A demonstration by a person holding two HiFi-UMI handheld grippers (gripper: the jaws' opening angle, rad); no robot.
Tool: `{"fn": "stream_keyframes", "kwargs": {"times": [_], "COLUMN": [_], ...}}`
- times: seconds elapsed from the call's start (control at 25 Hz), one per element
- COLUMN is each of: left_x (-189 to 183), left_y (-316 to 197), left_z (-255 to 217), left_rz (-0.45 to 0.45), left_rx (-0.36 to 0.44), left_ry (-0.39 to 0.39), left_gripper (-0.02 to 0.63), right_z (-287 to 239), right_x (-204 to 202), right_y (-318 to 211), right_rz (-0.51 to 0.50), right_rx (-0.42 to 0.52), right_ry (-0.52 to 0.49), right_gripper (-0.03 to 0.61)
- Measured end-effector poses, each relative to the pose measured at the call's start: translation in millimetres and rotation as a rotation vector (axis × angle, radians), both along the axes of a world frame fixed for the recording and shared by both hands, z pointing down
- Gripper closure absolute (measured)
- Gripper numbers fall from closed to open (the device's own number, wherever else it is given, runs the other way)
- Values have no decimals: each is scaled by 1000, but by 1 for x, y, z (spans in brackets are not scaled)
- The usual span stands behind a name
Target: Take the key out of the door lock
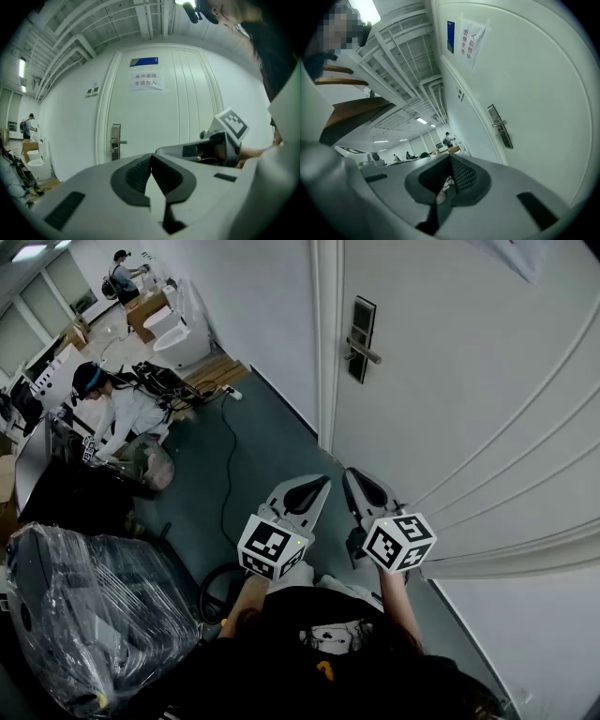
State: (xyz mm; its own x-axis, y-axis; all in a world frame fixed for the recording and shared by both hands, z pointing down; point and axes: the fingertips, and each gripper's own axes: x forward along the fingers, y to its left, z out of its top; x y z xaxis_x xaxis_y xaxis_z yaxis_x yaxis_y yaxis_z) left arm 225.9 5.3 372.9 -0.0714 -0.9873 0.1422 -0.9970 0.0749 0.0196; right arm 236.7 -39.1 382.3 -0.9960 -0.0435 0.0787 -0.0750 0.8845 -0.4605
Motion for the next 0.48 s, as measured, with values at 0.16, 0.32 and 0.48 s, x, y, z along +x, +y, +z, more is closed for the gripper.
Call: {"fn": "stream_keyframes", "kwargs": {"times": [0.16, 0.32, 0.48], "left_x": [3, 3, 0], "left_y": [-8, -11, -15], "left_z": [2, 3, 7], "left_rz": [0, -11, -14], "left_rx": [-6, -13, -27], "left_ry": [5, 14, 12], "left_gripper": [606, 606, 606], "right_z": [1, 0, 0], "right_x": [2, 3, -2], "right_y": [-8, -13, -17], "right_rz": [4, 16, 15], "right_rx": [10, 35, 54], "right_ry": [3, -1, -17], "right_gripper": [574, 574, 572]}}
